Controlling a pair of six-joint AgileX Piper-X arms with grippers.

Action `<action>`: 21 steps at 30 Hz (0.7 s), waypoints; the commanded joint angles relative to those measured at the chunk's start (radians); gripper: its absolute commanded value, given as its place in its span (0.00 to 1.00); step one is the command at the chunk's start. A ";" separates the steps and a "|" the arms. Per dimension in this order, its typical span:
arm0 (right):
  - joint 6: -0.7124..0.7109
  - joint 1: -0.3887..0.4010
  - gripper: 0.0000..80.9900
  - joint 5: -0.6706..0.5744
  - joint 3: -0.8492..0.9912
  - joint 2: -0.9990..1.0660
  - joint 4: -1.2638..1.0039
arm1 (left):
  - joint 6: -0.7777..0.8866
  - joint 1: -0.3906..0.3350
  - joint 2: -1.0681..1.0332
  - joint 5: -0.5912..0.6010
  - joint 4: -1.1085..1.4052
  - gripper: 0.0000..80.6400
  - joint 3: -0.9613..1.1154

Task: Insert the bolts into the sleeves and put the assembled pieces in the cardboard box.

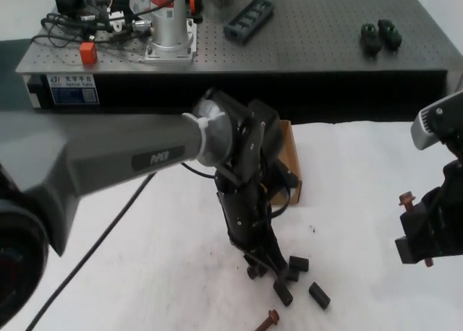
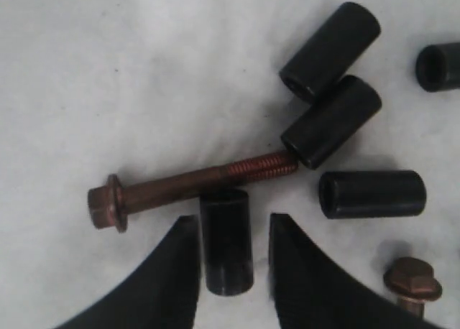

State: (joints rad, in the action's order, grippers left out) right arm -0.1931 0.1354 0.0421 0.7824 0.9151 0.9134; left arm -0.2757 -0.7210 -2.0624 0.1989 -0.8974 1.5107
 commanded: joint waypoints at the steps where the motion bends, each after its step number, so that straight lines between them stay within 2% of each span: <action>1: -0.015 -0.006 0.03 -0.015 -0.001 -0.004 0.000 | -0.017 -0.002 -0.011 -0.017 -0.022 0.30 0.015; 9: -0.027 -0.006 0.03 -0.015 -0.001 -0.004 0.000 | -0.025 -0.002 -0.039 -0.011 -0.021 0.29 0.015; 11: -0.027 -0.006 0.03 -0.015 -0.001 -0.004 0.000 | -0.025 -0.002 -0.039 -0.011 -0.004 0.22 0.015; 14: -0.027 -0.006 0.03 -0.030 -0.001 -0.004 0.000 | -0.025 -0.002 -0.034 -0.011 0.023 0.02 0.015; 15: -0.027 -0.006 0.03 -0.036 -0.001 -0.004 0.000 | -0.025 -0.002 -0.030 -0.011 0.023 0.00 0.015; 21: 0.048 -0.006 0.03 -0.269 -0.005 -0.004 -0.021 | 0.117 0.012 0.107 -0.052 0.006 0.01 -0.021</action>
State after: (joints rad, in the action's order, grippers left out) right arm -0.1417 0.1336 -0.2040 0.7701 0.9133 0.8863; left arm -0.2315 -0.7184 -2.0410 0.1579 -0.8948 1.4978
